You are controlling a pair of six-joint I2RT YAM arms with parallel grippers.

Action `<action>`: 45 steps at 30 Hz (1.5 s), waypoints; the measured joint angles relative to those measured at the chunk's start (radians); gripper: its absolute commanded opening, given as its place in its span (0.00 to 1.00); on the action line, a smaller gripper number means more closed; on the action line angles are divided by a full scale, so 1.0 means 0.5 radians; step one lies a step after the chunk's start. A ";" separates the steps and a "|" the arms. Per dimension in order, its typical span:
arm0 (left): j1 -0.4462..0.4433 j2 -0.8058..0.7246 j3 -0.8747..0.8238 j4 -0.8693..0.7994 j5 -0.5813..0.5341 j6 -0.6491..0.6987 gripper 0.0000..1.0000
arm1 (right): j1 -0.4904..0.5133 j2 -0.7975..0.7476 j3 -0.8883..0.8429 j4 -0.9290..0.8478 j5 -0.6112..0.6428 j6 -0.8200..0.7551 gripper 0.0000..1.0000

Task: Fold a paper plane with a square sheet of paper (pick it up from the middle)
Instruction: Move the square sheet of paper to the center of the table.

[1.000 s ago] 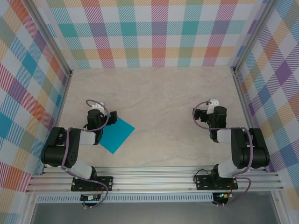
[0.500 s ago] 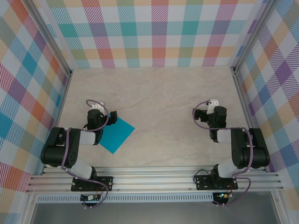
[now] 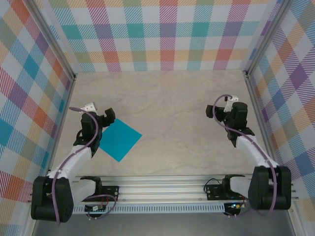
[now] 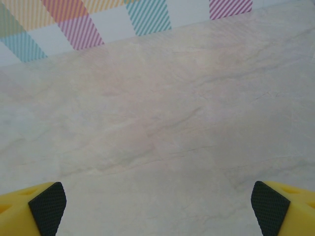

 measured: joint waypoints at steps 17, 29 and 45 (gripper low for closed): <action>-0.094 0.080 0.327 -0.938 0.752 -0.541 0.94 | 0.047 -0.120 0.045 -0.756 -0.973 0.658 1.00; -0.368 0.538 0.386 -1.148 0.586 -0.587 0.96 | 0.453 0.169 0.330 -0.888 -0.867 0.632 1.00; -0.372 1.199 0.776 -1.132 0.317 -0.540 0.95 | 0.659 0.472 0.404 -0.887 -0.690 0.603 1.00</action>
